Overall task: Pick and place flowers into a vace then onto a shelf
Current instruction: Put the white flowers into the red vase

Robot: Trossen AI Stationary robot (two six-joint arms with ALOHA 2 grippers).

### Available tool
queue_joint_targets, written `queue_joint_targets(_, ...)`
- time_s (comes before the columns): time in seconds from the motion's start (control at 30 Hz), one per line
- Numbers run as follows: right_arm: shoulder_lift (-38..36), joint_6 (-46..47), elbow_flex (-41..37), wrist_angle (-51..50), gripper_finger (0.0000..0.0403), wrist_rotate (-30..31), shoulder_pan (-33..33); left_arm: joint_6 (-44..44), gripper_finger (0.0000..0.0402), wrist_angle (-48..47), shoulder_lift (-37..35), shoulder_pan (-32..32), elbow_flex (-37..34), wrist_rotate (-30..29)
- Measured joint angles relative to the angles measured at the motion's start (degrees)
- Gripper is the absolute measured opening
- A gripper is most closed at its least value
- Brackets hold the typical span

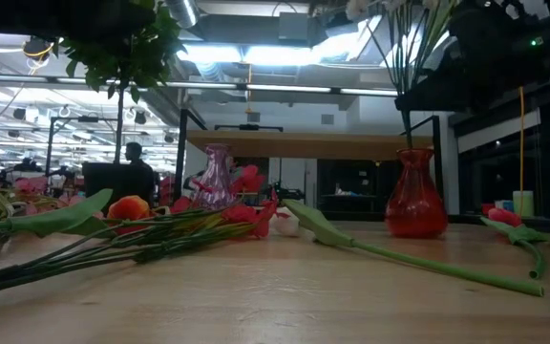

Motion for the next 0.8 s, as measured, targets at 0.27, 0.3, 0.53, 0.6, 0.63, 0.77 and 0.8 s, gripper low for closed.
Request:
queue_joint_targets(0.27,0.00,4.30,0.00,-2.33,0.0047,-1.37,0.00,-0.04,0.0005,0.01,0.00,0.00,0.00,0.00)
queue_joint_targets(0.3,0.00,4.37,0.00,-2.38,0.0054,-1.36,0.00,-0.06,0.0004,0.02,0.00,0.00,0.00,0.00)
queue_joint_targets(0.53,0.02,3.10,0.00,-2.46,0.0107,-1.41,0.00,-0.13,0.0006,0.00,0.00,0.00,0.00,0.00)
queue_joint_targets(0.6,0.00,3.10,0.00,-2.46,0.0123,-1.41,0.00,-0.14,0.0005,0.02,0.00,0.00,0.00,0.00)
queue_joint_targets(0.63,0.00,3.10,0.00,-2.47,0.0131,-1.41,0.00,-0.13,0.0004,0.02,0.00,0.02,0.00,0.00)
queue_joint_targets(0.77,0.00,2.54,0.00,-2.50,0.0154,-1.41,0.00,-0.15,0.0002,0.02,0.00,0.02,0.00,0.00)
queue_joint_targets(0.8,0.00,1.78,0.00,-2.50,0.0158,-1.41,0.00,-0.15,0.0002,0.02,0.00,0.00,0.00,0.00)
